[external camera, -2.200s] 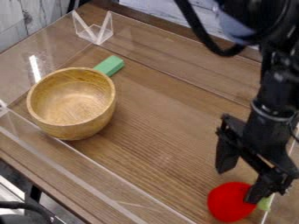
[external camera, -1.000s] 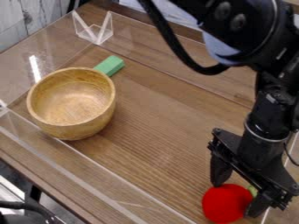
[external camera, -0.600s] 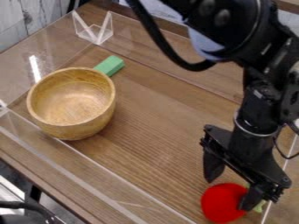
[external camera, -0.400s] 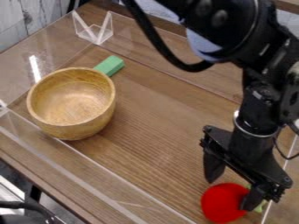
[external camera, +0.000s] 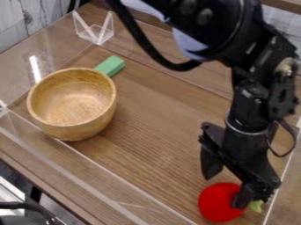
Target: Move the red fruit to the left side of the table
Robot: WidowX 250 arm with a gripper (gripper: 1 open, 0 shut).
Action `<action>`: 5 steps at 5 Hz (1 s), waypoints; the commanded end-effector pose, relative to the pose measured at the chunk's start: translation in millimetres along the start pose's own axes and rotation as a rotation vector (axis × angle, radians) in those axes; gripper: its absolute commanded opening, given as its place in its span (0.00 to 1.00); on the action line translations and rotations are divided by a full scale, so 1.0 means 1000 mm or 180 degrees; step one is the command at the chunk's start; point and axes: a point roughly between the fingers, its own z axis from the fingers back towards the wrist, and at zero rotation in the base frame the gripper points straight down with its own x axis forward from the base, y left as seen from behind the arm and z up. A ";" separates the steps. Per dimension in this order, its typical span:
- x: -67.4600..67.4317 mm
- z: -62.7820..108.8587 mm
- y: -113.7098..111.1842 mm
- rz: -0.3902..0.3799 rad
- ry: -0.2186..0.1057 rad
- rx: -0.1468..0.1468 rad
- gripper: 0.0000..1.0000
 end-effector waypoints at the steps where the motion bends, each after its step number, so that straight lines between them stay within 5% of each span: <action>1: 0.010 0.023 -0.016 -0.0122 -0.0190 0.0001 1.00; 2: 0.014 0.032 -0.033 -0.0223 -0.0216 -0.0007 1.00; 3: 0.016 0.027 -0.033 -0.0360 -0.0159 -0.0046 1.00; 5: 0.020 0.009 -0.030 -0.0245 -0.0041 -0.0100 1.00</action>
